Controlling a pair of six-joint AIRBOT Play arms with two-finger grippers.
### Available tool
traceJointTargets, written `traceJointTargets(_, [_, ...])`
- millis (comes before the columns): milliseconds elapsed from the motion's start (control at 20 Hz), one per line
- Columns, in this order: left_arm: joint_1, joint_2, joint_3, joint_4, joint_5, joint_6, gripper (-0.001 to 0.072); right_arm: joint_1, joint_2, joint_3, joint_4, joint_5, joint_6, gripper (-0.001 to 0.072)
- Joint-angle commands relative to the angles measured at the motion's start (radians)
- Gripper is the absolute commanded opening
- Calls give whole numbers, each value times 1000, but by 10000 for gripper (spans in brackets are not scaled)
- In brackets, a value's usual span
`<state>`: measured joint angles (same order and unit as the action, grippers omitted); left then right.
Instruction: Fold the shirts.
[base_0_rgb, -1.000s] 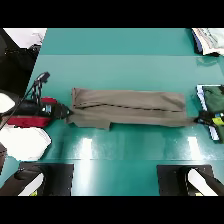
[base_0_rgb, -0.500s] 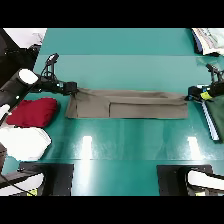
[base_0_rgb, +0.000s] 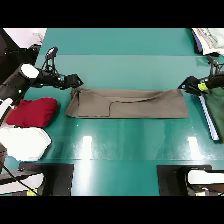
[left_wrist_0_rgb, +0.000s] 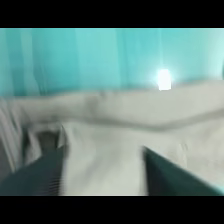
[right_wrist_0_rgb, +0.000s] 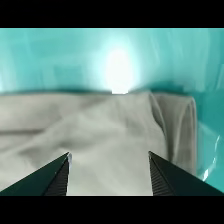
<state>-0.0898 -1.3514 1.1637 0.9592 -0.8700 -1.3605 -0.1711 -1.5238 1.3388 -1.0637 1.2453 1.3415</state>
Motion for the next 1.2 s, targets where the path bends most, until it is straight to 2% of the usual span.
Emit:
traceJointTargets(0, [0, -2, 23, -14, -149, 10, 45, -83, -6, -6, 16, 117, -80, 554])
traceJointTargets(100, [0, -2, 22, -28, -169, 15, 37, -150, -6, -36, 17, 130, -88, 573])
traceJointTargets(150, [0, -2, 22, -37, -171, 15, 37, -177, -8, -62, 25, 122, -103, 633])
traceJointTargets(350, [0, -3, 22, -61, -161, 14, 36, -217, -78, -128, 47, 121, -179, 633])
traceJointTargets(500, [0, -3, 22, -62, -164, 14, 36, -212, -142, -129, 185, 116, -260, 630])
traceJointTargets(650, [-11, -3, 22, -67, -162, 14, 27, -191, -177, -129, 235, 93, -270, 611])
traceJointTargets(750, [-43, -5, 21, -69, -156, 14, 27, -167, -190, -129, 231, 98, -270, 550])
traceJointTargets(800, [-71, -5, 22, -69, -137, 3, 27, -158, -190, -129, 230, 97, -276, 463])
traceJointTargets(850, [-98, -5, 22, -70, -111, -2, 27, -149, -188, -129, 233, 98, -299, 282])
traceJointTargets(950, [-159, -7, 22, -77, -50, -4, 26, -149, -175, -129, 234, 114, -315, 41])
traceJointTargets(1000, [-189, -17, 26, -85, -30, -12, 26, -149, -161, -129, 234, 124, -315, 18])
traceJointTargets(1150, [-279, -111, 87, -85, -10, -22, 26, -153, -70, -129, 235, 120, -296, 17])
